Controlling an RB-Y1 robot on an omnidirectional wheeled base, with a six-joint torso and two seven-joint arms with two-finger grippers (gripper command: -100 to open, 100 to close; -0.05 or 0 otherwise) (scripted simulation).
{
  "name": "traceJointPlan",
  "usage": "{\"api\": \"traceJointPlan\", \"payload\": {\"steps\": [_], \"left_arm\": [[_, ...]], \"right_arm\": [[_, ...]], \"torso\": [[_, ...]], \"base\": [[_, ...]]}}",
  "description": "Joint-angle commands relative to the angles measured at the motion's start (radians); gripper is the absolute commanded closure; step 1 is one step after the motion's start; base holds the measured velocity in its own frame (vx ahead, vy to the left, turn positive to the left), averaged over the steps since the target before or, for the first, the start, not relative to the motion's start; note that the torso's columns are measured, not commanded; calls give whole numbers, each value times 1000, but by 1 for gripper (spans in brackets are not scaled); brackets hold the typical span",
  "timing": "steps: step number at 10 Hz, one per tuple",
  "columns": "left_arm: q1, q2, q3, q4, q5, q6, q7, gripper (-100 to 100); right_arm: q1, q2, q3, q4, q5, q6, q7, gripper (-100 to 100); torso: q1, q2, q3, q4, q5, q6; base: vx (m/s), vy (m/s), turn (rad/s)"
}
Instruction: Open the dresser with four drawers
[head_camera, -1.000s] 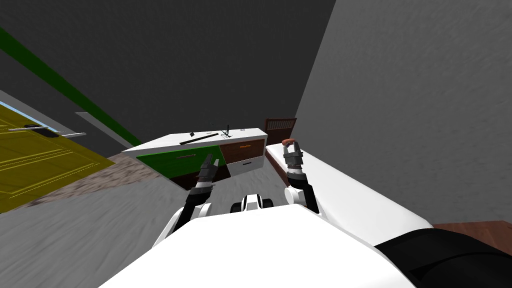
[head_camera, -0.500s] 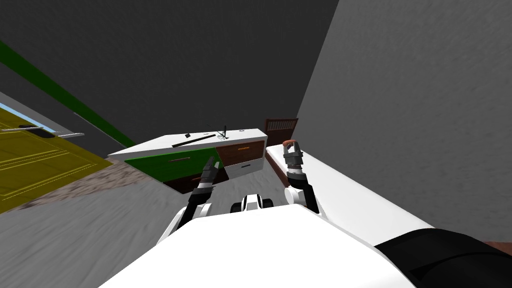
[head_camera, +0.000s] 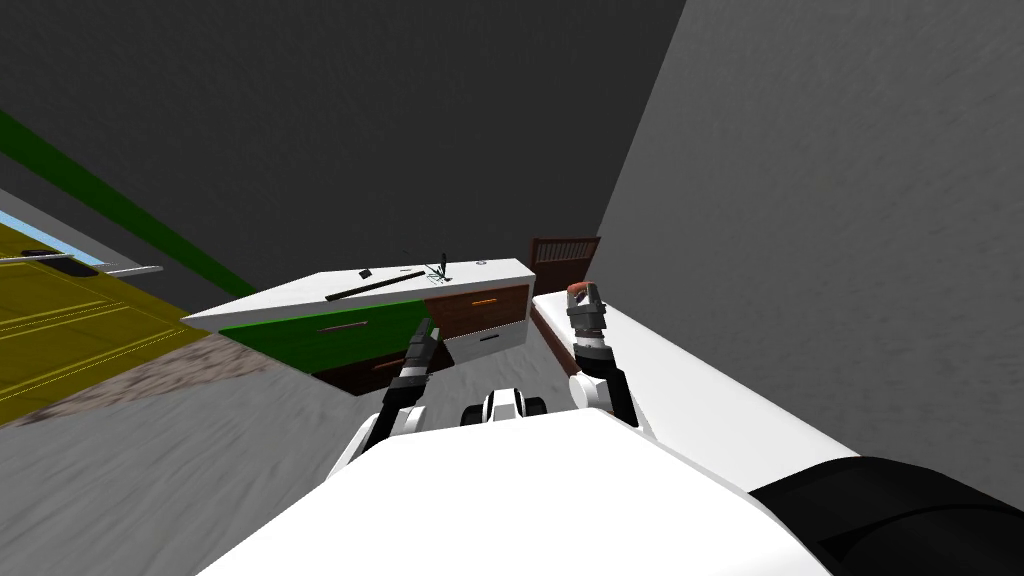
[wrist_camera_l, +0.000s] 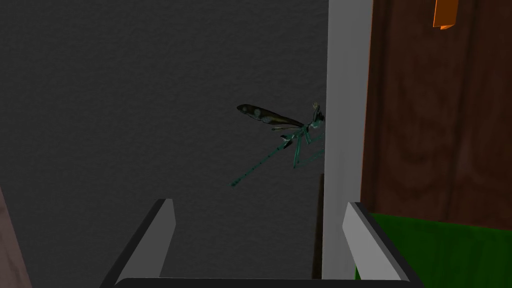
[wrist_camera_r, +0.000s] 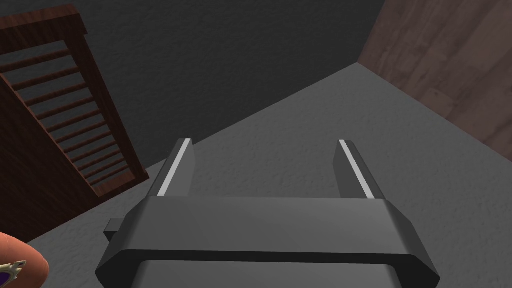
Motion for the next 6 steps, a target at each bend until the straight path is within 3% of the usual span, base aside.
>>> {"api": "traceJointPlan", "payload": {"steps": [1,6], "left_arm": [[-14,-6,11,52,5,-12,-3,-100],[-42,1,29,153,12,-35,-11,-100]], "right_arm": [[0,0,0,0,0,0,0,0],[0,0,0,0,0,0,0,0]], "torso": [[0,0,0,0,0,0],[0,-1,-1,0,0,0]], "base": [[96,-47,19],[108,-52,18]]}}
